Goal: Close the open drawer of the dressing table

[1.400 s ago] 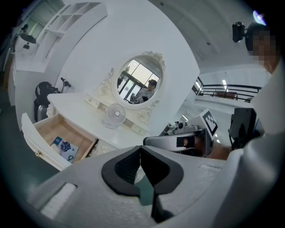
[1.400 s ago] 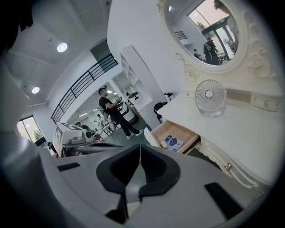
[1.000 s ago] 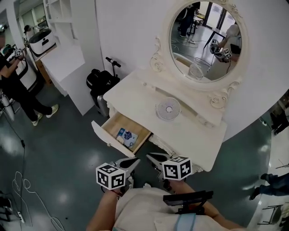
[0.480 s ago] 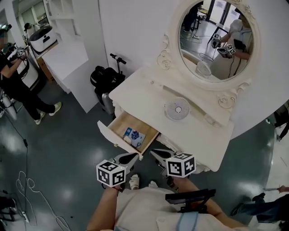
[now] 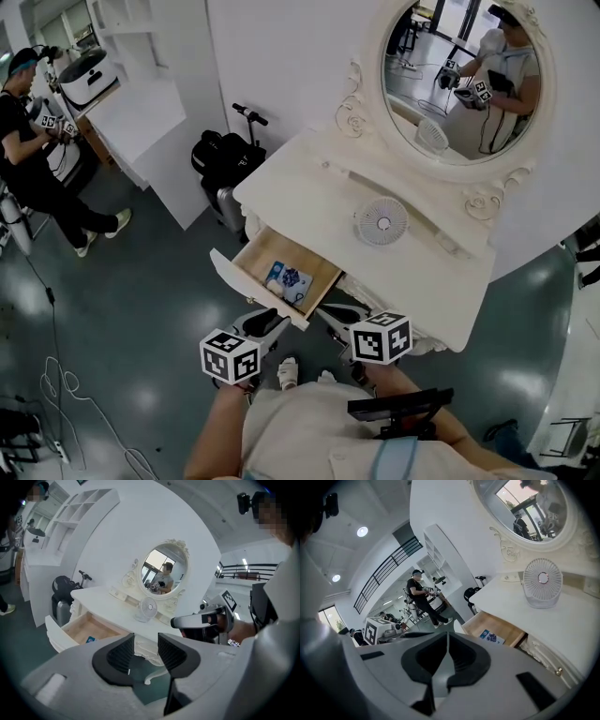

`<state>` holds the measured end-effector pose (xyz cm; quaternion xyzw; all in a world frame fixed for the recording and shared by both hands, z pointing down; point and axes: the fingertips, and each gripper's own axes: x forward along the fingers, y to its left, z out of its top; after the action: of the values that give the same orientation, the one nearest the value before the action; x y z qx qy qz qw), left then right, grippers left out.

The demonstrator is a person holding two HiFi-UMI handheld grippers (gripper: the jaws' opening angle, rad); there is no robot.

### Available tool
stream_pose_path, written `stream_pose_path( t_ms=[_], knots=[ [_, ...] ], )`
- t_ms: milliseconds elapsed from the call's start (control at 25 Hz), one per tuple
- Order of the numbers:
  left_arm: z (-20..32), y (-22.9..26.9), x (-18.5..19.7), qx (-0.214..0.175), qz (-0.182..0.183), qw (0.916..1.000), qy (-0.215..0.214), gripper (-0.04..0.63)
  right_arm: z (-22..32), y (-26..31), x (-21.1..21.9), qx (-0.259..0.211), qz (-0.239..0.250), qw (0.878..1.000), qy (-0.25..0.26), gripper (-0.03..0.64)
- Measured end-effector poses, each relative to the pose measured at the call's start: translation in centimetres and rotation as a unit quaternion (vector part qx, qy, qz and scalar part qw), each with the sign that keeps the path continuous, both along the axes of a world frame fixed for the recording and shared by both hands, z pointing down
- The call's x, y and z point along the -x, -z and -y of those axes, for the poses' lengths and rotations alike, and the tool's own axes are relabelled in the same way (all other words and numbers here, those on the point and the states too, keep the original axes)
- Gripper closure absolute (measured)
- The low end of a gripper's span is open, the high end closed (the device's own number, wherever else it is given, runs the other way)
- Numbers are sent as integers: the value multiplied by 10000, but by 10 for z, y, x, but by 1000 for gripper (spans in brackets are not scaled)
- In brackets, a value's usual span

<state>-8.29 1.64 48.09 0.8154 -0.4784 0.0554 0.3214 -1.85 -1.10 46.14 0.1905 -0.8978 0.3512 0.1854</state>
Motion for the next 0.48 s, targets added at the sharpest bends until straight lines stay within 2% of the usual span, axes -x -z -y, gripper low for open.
stream_pose_path(
  t_ms=[480],
  knots=[
    [3,-46,46,414,300,9986,162,381,0,-15,20,116,-139,9998,107,598]
  ],
)
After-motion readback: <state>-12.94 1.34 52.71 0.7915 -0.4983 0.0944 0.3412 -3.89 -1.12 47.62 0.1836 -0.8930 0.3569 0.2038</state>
